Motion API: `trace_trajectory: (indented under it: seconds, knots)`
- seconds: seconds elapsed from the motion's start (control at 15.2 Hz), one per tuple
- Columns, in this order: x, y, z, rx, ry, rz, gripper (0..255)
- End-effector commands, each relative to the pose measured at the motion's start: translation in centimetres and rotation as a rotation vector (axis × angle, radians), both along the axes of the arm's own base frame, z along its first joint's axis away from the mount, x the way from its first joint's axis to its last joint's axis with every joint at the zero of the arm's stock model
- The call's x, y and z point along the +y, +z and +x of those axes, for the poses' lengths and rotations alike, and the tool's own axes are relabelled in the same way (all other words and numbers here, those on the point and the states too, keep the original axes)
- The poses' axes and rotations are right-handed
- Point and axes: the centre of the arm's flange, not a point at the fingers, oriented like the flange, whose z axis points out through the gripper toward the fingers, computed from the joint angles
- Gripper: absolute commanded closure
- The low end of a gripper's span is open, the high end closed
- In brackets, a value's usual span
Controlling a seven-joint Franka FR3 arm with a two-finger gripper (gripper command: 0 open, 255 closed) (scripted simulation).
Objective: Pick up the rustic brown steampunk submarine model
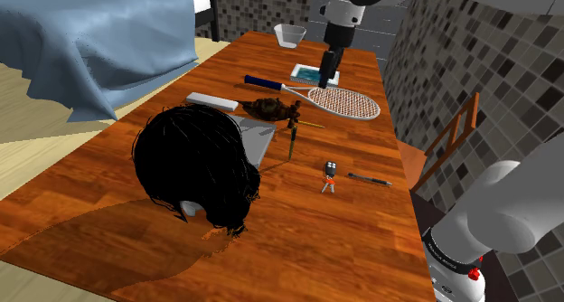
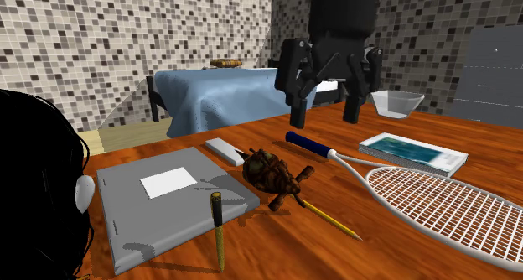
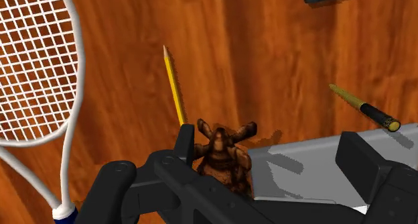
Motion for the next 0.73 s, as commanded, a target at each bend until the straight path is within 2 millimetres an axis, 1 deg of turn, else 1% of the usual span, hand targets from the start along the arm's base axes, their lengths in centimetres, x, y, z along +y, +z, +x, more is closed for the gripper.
trace_trajectory:
  seconds: [0.0, 0.33, 0.66]
  knots:
    - [1.2, -0.7, 2.9, 0.015, 0.054, -0.01, 0]
    - [4.2, -2.9, 9.3, 0.05, 0.184, -0.034, 0]
    - [7.8, -5.3, 15.1, 0.085, 0.314, -0.059, 0]
